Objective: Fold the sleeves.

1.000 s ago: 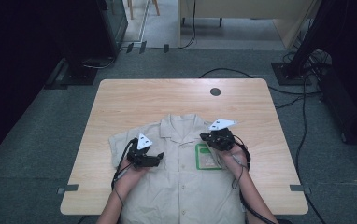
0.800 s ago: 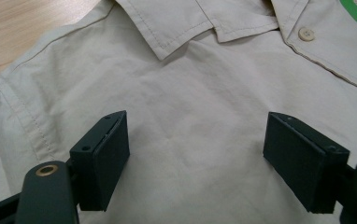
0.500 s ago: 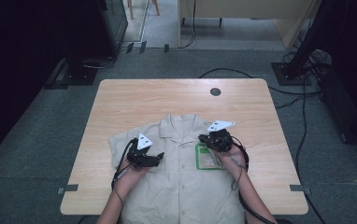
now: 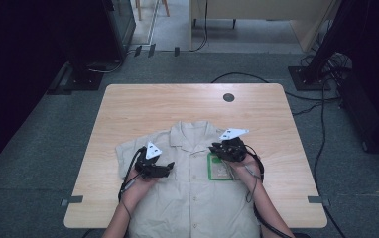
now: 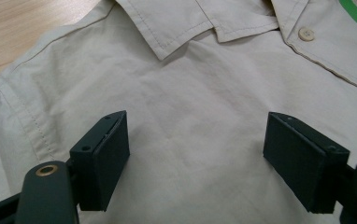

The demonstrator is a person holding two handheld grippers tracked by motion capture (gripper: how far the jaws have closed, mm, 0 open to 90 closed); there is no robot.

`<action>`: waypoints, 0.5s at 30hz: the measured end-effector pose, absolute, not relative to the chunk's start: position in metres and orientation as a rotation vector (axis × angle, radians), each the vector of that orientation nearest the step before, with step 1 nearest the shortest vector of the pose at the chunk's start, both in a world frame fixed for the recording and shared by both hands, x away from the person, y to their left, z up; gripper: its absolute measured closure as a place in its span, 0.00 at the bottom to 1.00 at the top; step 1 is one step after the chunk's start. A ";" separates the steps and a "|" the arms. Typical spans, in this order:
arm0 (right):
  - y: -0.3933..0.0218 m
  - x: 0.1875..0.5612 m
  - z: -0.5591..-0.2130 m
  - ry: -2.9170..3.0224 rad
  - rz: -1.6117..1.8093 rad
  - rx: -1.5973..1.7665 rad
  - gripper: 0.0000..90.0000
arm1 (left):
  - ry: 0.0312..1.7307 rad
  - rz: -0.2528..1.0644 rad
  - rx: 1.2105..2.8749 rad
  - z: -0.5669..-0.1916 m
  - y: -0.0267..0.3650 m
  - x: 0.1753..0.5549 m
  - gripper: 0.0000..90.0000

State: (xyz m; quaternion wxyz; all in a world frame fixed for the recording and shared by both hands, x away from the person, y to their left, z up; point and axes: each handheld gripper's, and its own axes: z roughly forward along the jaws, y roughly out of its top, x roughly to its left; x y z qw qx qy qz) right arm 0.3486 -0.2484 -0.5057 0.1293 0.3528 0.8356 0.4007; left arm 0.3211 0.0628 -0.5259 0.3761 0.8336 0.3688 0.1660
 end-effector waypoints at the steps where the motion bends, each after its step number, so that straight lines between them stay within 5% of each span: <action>1: -0.248 0.349 -0.506 2.429 1.165 1.025 0.81 | 0.944 0.425 2.133 -0.526 0.063 0.321 0.25; 15: -0.265 0.350 -0.496 2.423 1.263 1.009 0.45 | 0.943 0.425 2.131 -0.526 0.063 0.321 0.25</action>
